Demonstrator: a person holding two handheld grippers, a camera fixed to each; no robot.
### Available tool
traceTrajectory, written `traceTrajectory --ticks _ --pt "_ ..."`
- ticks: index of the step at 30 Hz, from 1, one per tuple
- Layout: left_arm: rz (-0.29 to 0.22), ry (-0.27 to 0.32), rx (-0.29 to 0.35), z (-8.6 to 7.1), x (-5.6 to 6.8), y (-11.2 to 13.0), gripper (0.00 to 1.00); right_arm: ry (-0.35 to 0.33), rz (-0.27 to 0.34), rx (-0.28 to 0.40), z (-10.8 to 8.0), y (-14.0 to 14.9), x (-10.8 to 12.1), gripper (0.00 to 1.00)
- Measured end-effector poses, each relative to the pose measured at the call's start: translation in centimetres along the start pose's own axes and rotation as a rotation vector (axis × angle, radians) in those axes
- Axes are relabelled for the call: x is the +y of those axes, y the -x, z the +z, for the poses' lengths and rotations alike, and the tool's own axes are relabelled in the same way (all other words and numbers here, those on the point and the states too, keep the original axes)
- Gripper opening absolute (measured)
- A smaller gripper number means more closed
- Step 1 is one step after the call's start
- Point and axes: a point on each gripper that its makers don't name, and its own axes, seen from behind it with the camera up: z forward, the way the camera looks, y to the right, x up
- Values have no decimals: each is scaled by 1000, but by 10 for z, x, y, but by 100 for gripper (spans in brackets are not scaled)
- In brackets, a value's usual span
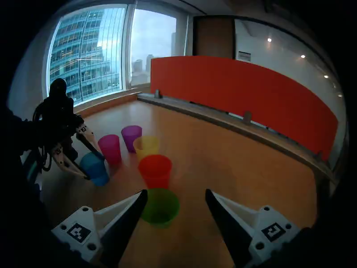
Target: Pour water
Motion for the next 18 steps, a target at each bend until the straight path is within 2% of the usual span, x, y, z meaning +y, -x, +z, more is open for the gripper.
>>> traceTrajectory --ticks 18 --pt "8 -7 -5 1 -2 -1 89 -18 1 -24 4 11 -7 100"
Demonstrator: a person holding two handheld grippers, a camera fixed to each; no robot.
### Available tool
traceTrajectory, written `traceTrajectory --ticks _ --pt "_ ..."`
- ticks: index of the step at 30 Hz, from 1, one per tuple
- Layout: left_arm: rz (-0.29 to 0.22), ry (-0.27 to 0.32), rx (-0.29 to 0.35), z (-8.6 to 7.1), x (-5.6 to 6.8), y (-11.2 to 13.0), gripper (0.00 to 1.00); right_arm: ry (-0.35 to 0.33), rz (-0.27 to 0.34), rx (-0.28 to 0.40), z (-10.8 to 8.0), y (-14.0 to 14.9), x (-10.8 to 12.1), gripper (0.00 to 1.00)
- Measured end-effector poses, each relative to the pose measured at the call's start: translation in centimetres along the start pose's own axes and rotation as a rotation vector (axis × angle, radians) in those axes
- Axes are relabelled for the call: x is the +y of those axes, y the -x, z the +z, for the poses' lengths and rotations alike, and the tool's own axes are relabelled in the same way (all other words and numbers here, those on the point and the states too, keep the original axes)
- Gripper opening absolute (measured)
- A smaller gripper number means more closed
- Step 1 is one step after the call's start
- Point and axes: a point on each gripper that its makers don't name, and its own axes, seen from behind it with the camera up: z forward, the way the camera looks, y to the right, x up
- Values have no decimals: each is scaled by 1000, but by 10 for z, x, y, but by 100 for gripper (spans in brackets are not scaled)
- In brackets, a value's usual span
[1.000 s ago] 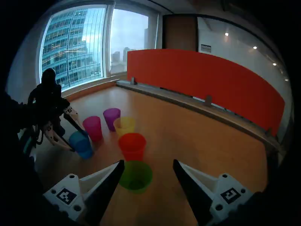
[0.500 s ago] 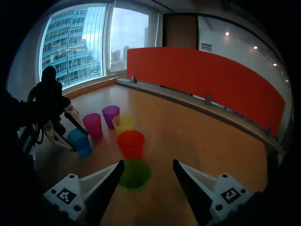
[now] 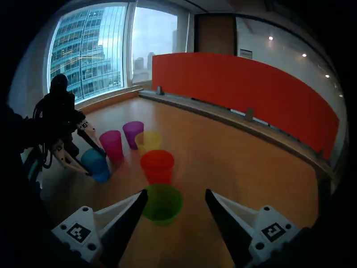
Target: Pour water
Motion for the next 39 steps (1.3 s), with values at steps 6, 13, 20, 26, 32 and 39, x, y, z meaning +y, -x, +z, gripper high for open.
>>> traceTrajectory --ticks 6,13,20,26,32,39 --pt "1 0 -1 0 -1 0 89 -20 2 -22 3 12 -8 100" --pt "2 -1 -1 0 -1 0 89 -44 13 -39 6 22 -19 100" --pt "2 -4 -3 -1 -1 0 89 -60 19 -60 9 34 -27 100" --pt "5 -5 -3 -2 -1 1 89 -66 12 -68 13 39 -30 100" --pt "7 -4 -3 -2 -1 1 89 -62 -1 -76 20 42 -30 100" --pt "5 -3 -4 -3 -1 1 89 -64 -6 -80 34 43 -30 100"
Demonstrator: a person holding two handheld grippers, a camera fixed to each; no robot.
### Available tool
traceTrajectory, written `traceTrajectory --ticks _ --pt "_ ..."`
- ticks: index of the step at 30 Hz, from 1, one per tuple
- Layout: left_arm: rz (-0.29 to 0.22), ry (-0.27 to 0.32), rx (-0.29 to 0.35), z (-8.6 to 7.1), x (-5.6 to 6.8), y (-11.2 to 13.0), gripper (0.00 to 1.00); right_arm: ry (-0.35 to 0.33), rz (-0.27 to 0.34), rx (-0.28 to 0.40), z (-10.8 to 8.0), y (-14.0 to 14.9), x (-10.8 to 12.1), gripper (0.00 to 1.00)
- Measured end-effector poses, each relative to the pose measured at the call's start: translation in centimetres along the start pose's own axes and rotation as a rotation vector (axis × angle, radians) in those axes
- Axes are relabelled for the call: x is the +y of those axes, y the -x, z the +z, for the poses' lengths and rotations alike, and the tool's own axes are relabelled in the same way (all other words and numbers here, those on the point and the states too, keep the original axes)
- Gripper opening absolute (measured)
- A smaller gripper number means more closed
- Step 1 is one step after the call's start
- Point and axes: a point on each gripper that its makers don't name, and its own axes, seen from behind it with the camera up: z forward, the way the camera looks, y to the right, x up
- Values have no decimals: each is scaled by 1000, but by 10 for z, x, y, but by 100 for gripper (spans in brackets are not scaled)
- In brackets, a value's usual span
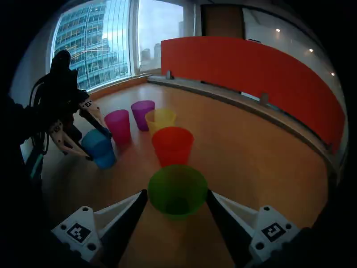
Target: Pour water
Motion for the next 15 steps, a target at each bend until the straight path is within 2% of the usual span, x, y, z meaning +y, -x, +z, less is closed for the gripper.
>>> traceTrajectory --ticks 10,13,15 --pt "0 0 2 -1 -1 1 89 -1 -8 -13 13 3 1 99" --pt "-3 0 6 -1 -1 1 89 1 -14 -14 14 4 2 92" --pt "-4 -1 8 -1 -2 1 89 0 -18 -15 14 5 1 92"
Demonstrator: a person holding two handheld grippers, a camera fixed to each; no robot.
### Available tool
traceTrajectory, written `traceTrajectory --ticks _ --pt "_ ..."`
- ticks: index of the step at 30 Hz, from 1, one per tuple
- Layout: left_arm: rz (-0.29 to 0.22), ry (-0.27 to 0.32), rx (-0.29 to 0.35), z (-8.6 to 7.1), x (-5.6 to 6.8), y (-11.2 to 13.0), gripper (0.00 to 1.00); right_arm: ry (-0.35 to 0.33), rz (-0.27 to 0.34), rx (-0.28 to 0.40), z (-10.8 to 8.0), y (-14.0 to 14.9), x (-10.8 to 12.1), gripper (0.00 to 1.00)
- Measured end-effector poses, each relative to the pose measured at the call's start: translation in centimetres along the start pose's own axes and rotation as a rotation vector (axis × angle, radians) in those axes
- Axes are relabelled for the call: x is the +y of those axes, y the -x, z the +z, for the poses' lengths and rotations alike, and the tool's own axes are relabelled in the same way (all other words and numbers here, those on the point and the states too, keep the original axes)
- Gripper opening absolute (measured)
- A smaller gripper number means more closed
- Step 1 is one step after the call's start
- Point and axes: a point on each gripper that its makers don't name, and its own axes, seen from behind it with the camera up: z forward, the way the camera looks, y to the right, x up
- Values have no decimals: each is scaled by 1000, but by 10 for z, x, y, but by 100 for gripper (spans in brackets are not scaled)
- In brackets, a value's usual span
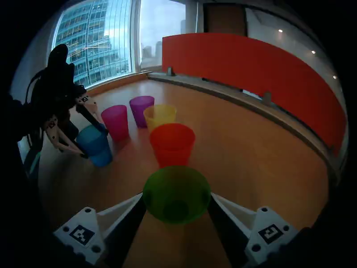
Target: Pour water
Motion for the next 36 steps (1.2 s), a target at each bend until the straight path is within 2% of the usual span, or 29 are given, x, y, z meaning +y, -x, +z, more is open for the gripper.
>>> traceTrajectory --ticks 6,18,26,36 --pt "0 -4 2 0 0 0 89 -4 1 2 -3 -2 -2 92" --pt "8 -25 18 -6 2 -6 89 9 -4 51 -16 -18 -1 92" --pt "-2 -48 67 -18 2 -28 89 11 -20 100 -27 -38 -2 92" --pt "9 -124 163 -47 -11 -72 89 26 -38 186 -46 -74 0 92"
